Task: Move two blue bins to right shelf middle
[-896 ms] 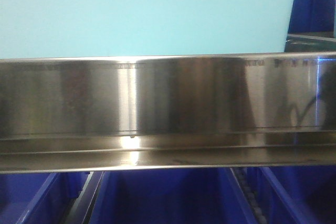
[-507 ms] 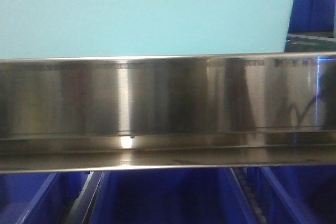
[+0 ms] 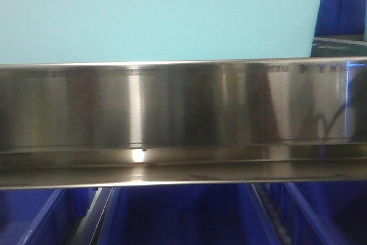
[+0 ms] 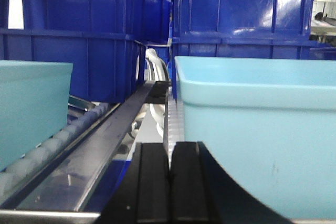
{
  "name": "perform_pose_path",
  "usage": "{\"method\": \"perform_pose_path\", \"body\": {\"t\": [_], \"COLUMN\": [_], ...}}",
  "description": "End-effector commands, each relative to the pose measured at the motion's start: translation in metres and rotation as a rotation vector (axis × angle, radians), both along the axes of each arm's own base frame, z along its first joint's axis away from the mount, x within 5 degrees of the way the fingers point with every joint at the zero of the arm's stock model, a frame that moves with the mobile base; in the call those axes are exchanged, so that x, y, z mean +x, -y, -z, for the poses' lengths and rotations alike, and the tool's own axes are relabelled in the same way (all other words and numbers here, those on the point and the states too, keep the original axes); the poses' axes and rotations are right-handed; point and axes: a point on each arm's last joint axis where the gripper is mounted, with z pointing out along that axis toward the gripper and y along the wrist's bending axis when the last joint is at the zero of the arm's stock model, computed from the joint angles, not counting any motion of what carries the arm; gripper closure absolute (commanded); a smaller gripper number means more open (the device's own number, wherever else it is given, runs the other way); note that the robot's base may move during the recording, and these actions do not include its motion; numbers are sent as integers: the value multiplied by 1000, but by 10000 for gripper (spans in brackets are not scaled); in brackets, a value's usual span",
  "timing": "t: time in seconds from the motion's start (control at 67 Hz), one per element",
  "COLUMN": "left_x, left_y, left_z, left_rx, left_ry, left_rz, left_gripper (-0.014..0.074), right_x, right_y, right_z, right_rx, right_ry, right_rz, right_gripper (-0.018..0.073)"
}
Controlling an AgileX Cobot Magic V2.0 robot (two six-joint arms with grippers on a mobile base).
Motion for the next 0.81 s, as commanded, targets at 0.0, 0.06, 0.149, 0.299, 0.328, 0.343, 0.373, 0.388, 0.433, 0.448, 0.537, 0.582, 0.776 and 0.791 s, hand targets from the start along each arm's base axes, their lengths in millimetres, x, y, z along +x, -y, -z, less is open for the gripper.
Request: {"method": "perform_pose_path", "body": {"t": [0.0,0.06,0.149,0.299,0.328,0.343,0.373,0.388,0.433,0.448,0.537,0.582,0.776,0.791], "left_x": [-1,-1,-1,-7,-8,-8,-9,-10,-8,-8,0,4,41,43], "left_y": [0,0,0,0,0,0,0,0,0,0,0,0,-2,-2], "left_z": [-3,-4,-3,-31,-40,-43,-52,-56,-65,-68,-89,-101,-148,-151], "left_rx": [2,5,5,6,5,5,5,5,3,3,6,6,28,28], "left_ry": [25,40,28,61,56,49,42,35,0,-8,-46,-55,-151,-151], "left_rz": [2,2,2,1,0,0,0,0,-1,-1,-2,-2,-11,-11], "left_gripper": [707,707,707,707,707,707,707,707,707,707,707,707,707,707], "right_x": [-1,-2,-2,-9,-12,-14,-16,-16,-17,-17,-10,-5,38,41], "right_y": [0,0,0,-1,-1,-1,-1,-1,-2,-1,-1,-1,2,2], "right_z": [-4,-8,-9,-36,-43,-49,-55,-59,-68,-73,-91,-99,-135,-137], "right_rx": [-7,-3,6,19,19,19,14,11,9,7,5,6,20,21], "right_ry": [48,93,87,8,5,13,13,13,13,12,-14,-32,-244,-261], "right_rz": [4,5,4,-4,-5,-6,-5,-5,-4,-4,-2,-3,-5,-5], "right_gripper": [725,725,725,725,725,725,725,725,725,725,725,725,725,725]}}
